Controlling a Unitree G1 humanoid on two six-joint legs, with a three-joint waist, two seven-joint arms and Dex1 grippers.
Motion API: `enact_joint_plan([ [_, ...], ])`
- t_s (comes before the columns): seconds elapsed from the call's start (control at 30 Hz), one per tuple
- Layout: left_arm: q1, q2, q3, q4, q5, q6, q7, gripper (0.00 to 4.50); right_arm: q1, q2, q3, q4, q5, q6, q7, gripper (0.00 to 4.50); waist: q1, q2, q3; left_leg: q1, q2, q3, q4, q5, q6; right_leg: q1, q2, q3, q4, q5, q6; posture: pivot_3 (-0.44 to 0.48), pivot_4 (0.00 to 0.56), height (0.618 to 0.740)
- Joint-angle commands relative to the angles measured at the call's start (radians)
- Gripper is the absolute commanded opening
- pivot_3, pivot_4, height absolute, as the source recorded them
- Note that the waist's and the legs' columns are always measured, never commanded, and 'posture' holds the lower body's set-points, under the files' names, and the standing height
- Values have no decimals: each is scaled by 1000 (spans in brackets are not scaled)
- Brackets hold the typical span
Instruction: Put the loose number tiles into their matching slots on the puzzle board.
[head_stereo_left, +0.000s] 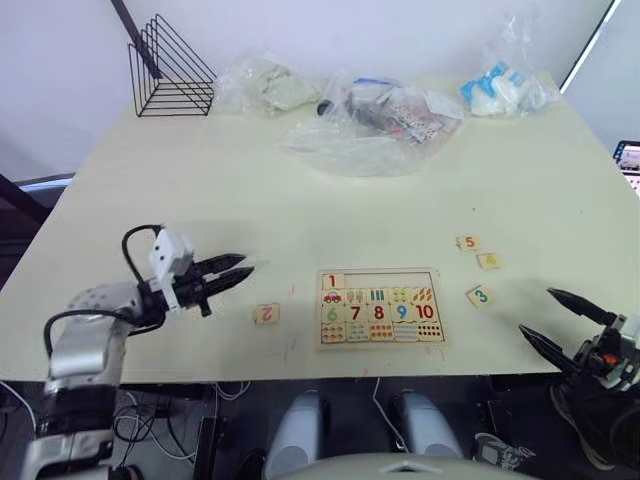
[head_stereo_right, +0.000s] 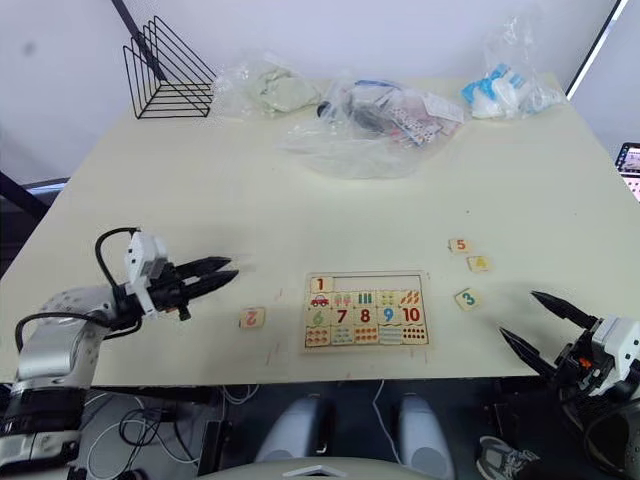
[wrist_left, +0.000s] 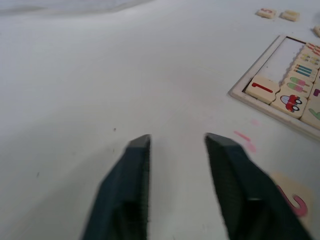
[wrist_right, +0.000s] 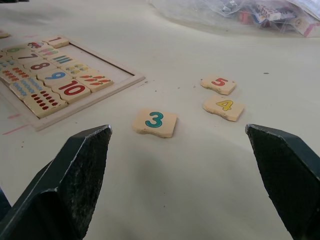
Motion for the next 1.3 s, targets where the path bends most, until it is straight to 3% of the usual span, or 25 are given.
enact_joint_plan([
  [0.03,86,25,101,-79,-58,-20,-10,3579,22,-3,-40,-31,27,-20,-5,4500,0,0,0,0,0,0,0,0,0,0,0,0,0,0,0,0,150,740],
  [0.1,150,27,131,-100,-68,-40,-25,4464,35,-3,-44,-39,30,-10,-15,4500,0,0,0,0,0,0,0,0,0,0,0,0,-1,0,0,0,150,740],
  [0.13,176,26,144,-108,-76,-45,-29,4488,40,-4,-46,-41,32,-7,-19,4500,1,0,0,0,0,0,-1,0,0,0,0,0,-1,0,0,0,150,740],
  [0.4,360,12,178,-83,-71,-187,-113,4488,87,-28,-56,-46,77,47,12,4500,1,0,0,2,1,1,-2,0,0,2,-1,0,-4,-1,-2,0,150,740],
  [1.3,342,6,126,-71,-76,-211,-113,4488,95,-72,-78,-39,67,79,40,4500,1,0,0,3,1,2,-2,0,0,4,0,0,-5,-1,-2,0,150,740],
])
